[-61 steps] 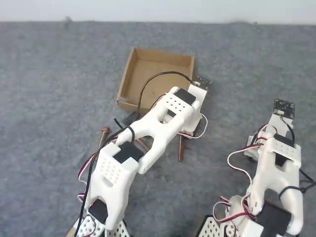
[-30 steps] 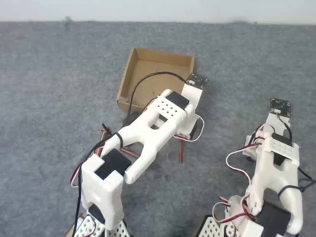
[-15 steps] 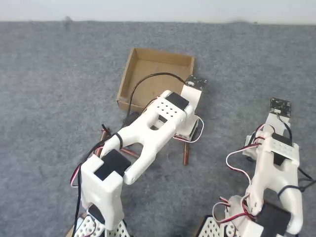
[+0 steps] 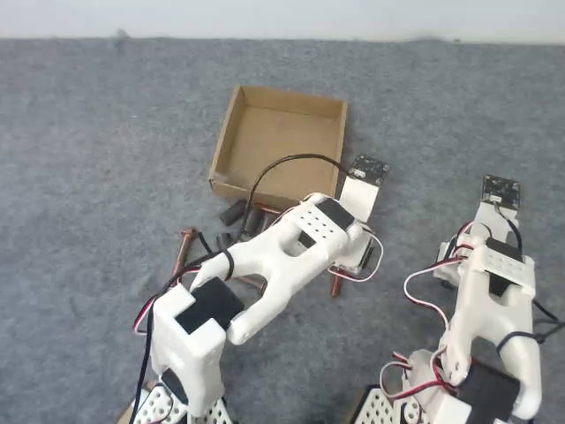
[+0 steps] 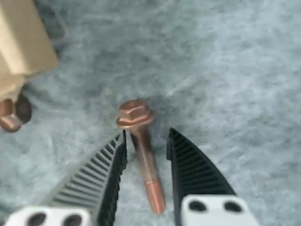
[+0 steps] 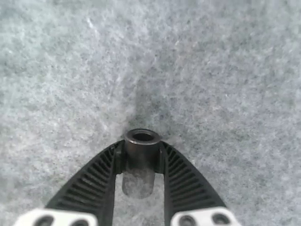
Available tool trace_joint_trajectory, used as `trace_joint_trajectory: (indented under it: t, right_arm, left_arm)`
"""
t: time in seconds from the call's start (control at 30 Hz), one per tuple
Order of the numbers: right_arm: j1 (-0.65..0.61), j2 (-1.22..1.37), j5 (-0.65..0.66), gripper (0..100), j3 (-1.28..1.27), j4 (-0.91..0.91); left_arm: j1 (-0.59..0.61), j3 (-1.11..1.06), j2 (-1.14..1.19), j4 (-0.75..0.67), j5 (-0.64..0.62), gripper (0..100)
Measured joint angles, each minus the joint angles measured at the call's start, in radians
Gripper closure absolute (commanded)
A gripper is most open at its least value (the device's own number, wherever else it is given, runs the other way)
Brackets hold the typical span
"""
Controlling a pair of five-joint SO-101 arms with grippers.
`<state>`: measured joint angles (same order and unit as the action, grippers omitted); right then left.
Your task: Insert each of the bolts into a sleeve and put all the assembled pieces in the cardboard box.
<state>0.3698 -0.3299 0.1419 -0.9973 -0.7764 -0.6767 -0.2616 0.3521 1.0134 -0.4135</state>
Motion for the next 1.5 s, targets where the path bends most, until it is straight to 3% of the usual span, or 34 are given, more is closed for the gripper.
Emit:
trace_joint_trajectory:
  t: [0.3,0.83,1.3,1.5]
  right_arm:
    - [0.0,0.0,0.006,99.2,0.0,0.0]
    - [0.0,0.0,0.006,99.2,0.0,0.0]
    - [0.0,0.0,0.009,99.2,0.0,0.0]
    - [0.0,0.0,0.009,99.2,0.0,0.0]
  left_arm:
    - [0.0,-0.002,0.0,0.0,-0.066,87]
    - [0.0,-0.055,0.005,-0.146,-0.078,87]
    - [0.0,0.135,0.124,0.04,-0.135,87]
    - [-0.006,0.143,0.124,0.064,-0.137,98]
